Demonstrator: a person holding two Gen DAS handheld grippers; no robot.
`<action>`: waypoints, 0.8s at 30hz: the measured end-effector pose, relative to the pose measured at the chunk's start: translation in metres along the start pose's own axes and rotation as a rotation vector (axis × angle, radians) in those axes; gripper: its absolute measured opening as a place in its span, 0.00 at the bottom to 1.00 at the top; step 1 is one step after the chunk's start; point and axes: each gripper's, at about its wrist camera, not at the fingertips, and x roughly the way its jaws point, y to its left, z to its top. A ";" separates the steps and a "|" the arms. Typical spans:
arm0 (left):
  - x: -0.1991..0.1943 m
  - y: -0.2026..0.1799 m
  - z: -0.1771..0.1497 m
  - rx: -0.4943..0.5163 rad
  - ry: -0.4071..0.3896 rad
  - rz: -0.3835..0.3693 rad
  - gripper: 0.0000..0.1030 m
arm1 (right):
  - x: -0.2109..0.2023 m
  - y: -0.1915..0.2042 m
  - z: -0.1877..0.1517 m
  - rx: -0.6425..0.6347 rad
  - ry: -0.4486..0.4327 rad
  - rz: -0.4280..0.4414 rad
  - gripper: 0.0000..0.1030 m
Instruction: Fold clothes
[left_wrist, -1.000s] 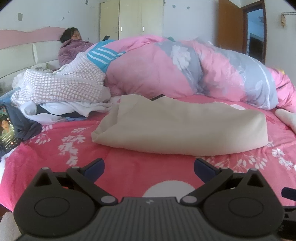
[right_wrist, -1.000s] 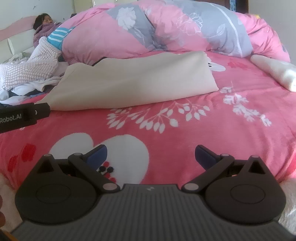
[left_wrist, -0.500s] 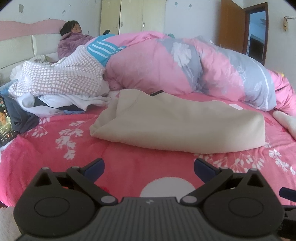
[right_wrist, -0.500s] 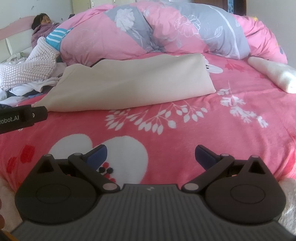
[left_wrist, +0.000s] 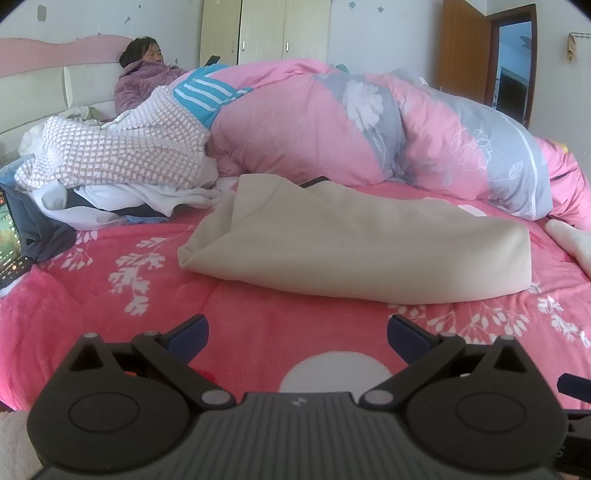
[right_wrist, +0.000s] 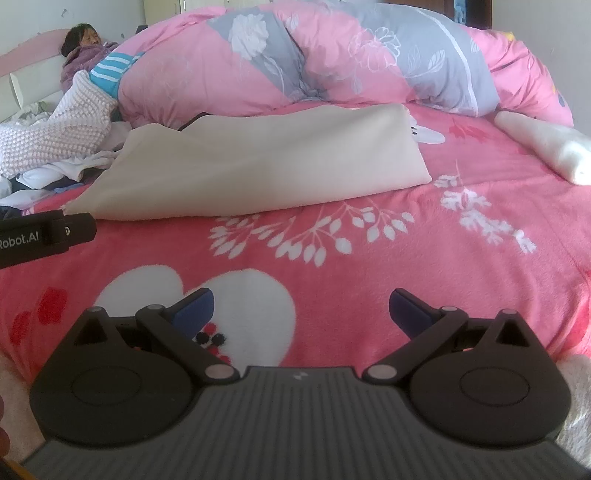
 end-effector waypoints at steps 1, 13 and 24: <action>0.000 0.000 0.000 0.000 0.000 0.000 1.00 | 0.000 0.000 0.000 0.000 0.001 0.000 0.99; 0.004 0.002 -0.003 -0.003 0.008 -0.009 1.00 | 0.003 0.001 0.000 -0.002 0.008 -0.006 0.99; 0.010 0.004 -0.003 -0.007 0.017 -0.018 1.00 | 0.008 0.001 0.001 -0.002 0.015 -0.010 0.99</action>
